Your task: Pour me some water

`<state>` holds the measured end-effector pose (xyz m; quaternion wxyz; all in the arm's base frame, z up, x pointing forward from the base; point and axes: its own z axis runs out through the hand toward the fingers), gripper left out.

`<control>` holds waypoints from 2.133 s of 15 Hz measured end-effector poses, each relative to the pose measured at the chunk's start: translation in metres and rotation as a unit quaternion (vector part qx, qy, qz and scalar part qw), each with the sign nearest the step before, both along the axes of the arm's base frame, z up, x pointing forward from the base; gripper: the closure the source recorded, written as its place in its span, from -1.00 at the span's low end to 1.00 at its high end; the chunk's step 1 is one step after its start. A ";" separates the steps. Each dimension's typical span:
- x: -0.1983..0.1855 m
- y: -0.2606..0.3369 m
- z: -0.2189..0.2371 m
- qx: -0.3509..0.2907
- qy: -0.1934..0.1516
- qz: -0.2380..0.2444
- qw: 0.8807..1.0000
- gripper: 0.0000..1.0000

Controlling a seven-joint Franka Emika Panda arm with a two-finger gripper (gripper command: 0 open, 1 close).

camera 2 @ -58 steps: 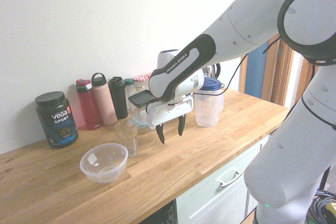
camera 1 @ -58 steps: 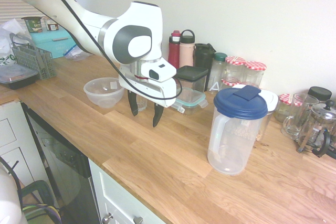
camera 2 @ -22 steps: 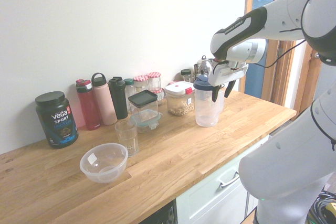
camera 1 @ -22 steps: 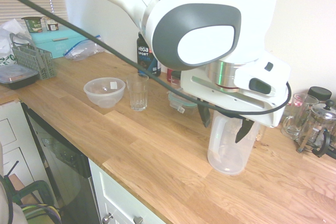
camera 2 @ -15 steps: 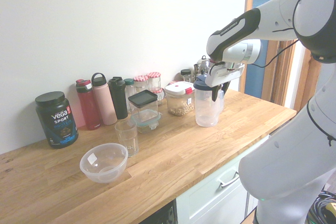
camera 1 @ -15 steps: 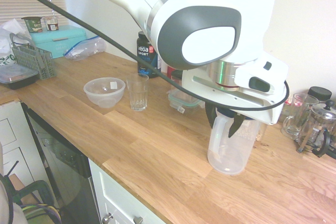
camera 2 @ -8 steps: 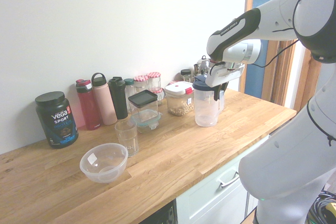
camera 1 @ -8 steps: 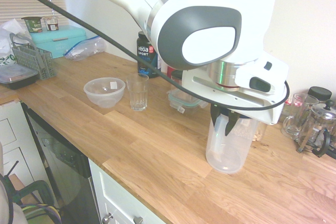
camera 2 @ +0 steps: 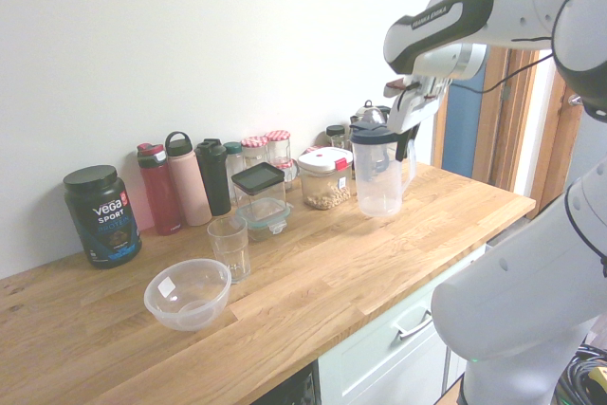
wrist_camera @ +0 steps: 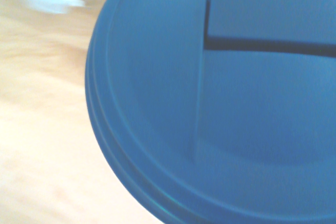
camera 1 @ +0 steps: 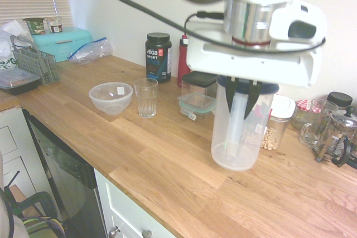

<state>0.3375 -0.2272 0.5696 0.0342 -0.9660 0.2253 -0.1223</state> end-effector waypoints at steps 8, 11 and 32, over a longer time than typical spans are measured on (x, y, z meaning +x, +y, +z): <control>0.049 0.146 0.009 -0.115 0.078 0.202 0.969 1.00; 0.053 0.200 0.009 -0.163 0.111 0.270 0.942 1.00; 0.147 0.363 -0.047 -0.368 0.300 0.404 0.782 1.00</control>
